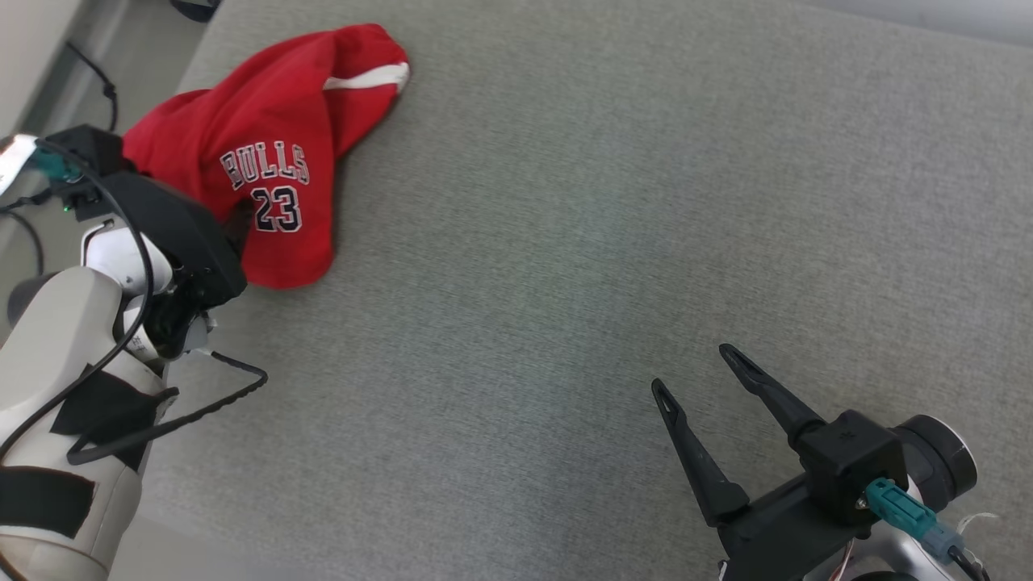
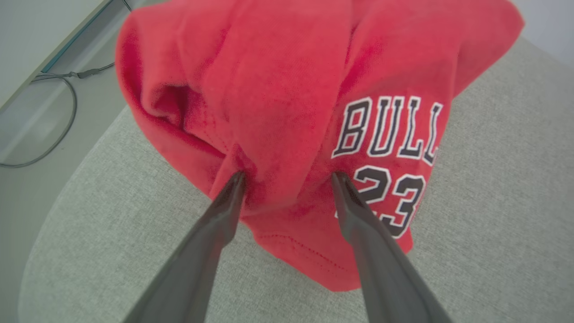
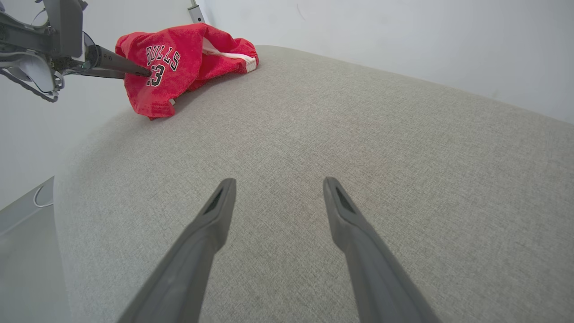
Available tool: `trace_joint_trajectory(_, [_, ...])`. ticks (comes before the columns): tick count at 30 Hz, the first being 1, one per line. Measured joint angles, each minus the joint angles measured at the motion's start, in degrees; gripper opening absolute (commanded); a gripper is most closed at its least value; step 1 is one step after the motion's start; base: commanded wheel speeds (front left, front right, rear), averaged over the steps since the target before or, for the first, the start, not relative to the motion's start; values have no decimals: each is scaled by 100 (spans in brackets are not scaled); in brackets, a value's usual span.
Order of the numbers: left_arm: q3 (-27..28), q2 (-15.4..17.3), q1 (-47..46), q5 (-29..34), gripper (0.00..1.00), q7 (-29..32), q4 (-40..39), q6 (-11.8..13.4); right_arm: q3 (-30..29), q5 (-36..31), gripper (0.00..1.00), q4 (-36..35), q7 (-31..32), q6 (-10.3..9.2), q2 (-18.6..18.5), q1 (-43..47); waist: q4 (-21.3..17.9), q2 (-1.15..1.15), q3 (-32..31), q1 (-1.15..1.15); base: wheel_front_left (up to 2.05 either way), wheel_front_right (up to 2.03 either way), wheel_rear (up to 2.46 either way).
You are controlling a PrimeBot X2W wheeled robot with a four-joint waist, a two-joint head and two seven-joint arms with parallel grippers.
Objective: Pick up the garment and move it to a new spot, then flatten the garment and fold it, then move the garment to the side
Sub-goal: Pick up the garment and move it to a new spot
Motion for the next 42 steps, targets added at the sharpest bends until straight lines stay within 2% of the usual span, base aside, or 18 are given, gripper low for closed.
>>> trace_joint_trajectory(5, [87, -85, -40, -91, 100, -165, 368, -25, 18, -15, 100, 1, 0, 0, 0, 8, -149, 0, 117, 0, 0, 0, 0])
trace_joint_trajectory(6, [100, -112, -41, -116, 47, -197, 434, -55, 21, -15, 100, 4, 0, 0, 0, 10, -165, 0, 125, 0, 0, 0, 0])
trace_joint_trajectory(7, [108, -145, -41, -118, 30, -282, 480, -58, 21, -15, 100, 13, 0, 0, 0, 11, -171, 0, 124, 0, 0, 0, 0])
trace_joint_trajectory(8, [114, -170, -47, -118, 0, -381, 517, -62, 35, -15, 100, 27, 1, 0, -1, 10, -171, 0, 117, 0, 0, 0, 0])
trace_joint_trajectory(17, [214, -370, -339, -197, 0, -1028, 692, -153, 164, 126, 100, 266, -59, 0, 0, 8, -181, 0, -191, -1, 0, 0, 0])
trace_joint_trajectory(20, [144, -535, -375, -183, 0, -1094, 704, -183, 210, 260, 100, 404, -182, 0, 0, -1, -223, 0, -353, -1, 0, 0, 0])
trace_joint_trajectory(25, [104, -559, -588, -98, 0, -1322, 569, -200, 247, 553, 100, 692, -465, 0, 0, -41, -380, -1, -665, -1, 0, 0, 0])
trace_joint_trajectory(31, [-103, -661, -904, 65, 0, -1349, 181, -302, 225, 893, 100, 1046, -858, 0, 0, -26, -744, -1, -992, -2, 0, 0, 0])
trace_joint_trajectory(42, [-481, -1132, -1266, 87, 0, -1112, -884, -492, 186, 1235, 100, 1480, -1367, 0, -1, -77, -1616, -1, -1482, -2, 0, 0, 0])
